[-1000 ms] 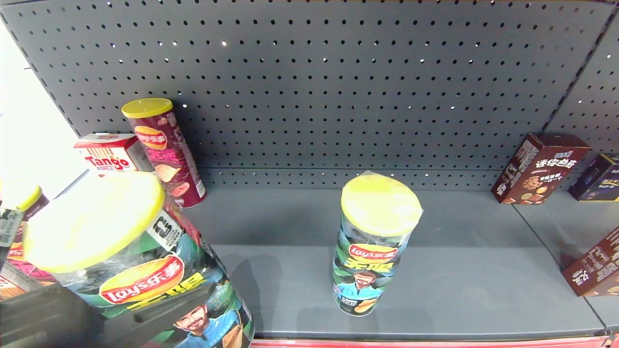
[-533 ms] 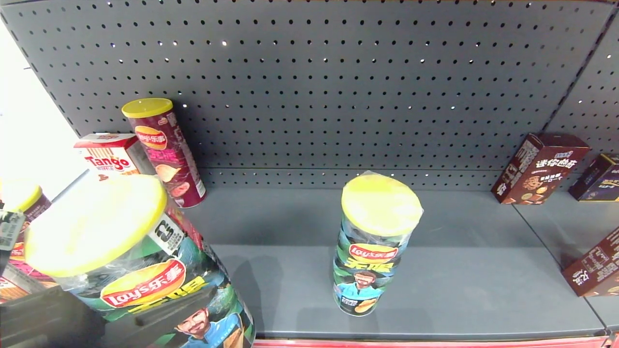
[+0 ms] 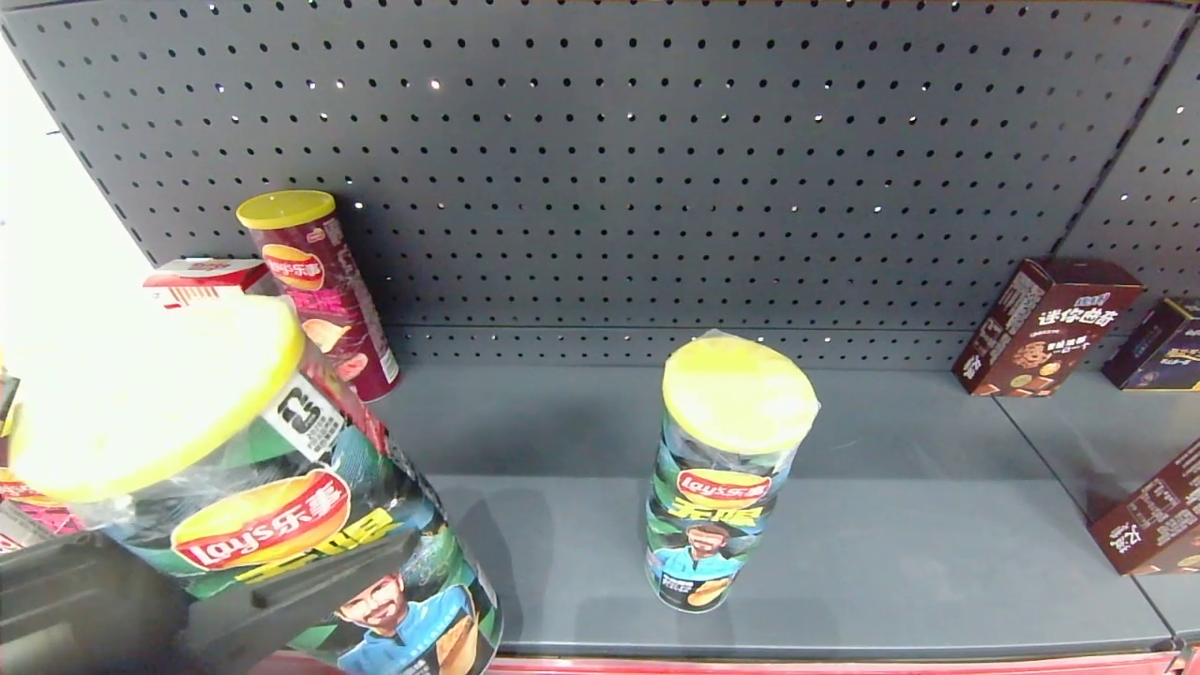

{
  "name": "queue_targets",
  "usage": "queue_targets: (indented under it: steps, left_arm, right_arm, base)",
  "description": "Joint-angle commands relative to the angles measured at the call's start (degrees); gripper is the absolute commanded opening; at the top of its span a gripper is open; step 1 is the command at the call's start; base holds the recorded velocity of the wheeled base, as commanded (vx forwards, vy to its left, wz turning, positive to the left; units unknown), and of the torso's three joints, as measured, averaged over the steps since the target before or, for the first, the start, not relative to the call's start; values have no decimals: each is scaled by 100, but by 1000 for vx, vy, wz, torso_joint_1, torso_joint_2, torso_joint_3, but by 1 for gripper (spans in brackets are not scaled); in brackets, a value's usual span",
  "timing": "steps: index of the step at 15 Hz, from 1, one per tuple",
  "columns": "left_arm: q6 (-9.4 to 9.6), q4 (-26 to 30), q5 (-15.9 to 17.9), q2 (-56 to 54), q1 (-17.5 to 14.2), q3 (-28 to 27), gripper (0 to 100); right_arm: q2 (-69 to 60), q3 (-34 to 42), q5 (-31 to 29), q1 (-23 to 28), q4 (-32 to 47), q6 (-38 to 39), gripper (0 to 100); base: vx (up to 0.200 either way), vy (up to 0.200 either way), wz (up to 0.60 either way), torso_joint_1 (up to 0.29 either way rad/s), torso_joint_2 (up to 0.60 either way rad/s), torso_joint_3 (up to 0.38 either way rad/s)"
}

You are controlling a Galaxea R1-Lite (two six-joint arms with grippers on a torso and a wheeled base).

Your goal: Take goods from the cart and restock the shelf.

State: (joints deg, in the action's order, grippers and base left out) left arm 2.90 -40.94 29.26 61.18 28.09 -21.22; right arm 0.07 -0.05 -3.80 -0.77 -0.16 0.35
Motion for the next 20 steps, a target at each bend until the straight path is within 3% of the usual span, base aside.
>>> queue_targets:
  steps: [1, 5, 7, 9, 10, 11, 13, 17, 18, 20]
  left_arm:
    - [-9, 77, 212, 298, 4, -347, 0]
    - [17, 191, 309, 1370, -163, -1428, 0]
    - [61, 156, 203, 1730, -242, -1578, 0]
    - [527, 358, 212, 2196, -234, -2175, 0]
    - [562, 771, 256, 2319, -234, -2545, 0]
    - [562, 1246, 344, 2416, -216, -2896, 0]
    - [554, 1659, 370, 2627, -234, -3388, 0]
    - [554, 1729, 335, 3031, -198, -3951, 0]
    - [562, 2019, 353, 3119, -198, -4153, 0]
    - [615, 2081, 388, 3303, -207, -4364, 0]
  right_arm:
    - [-7, -4, 2, -2, -2, 0, 100]
    - [-7, -4, 2, -2, -2, 0, 100]
    - [-7, -4, 2, -2, -2, 0, 100]
    - [-7, -4, 2, -2, -2, 0, 100]
    - [-7, -4, 2, -2, -2, 0, 100]
    - [-7, -4, 2, -2, -2, 0, 100]
    - [-7, 5, 2, -2, -2, 0, 100]
    - [-7, -4, 2, -2, -2, 0, 100]
    - [-7, -4, 2, -2, -2, 0, 100]
    - [-7, -4, 2, -2, -2, 0, 100]
  base:
    - [0, 0, 0, 0, 0, 0]
    - [0, 0, 0, 0, 0, 0]
    - [0, 0, 0, 0, 0, 0]
    - [0, 0, 0, 0, 0, 0]
    - [0, 0, 0, 0, 0, 0]
    - [0, 0, 0, 0, 0, 0]
    - [0, 0, 0, 0, 0, 0]
    - [0, 0, 0, 0, 0, 0]
    - [0, 0, 0, 0, 0, 0]
    - [0, 0, 0, 0, 0, 0]
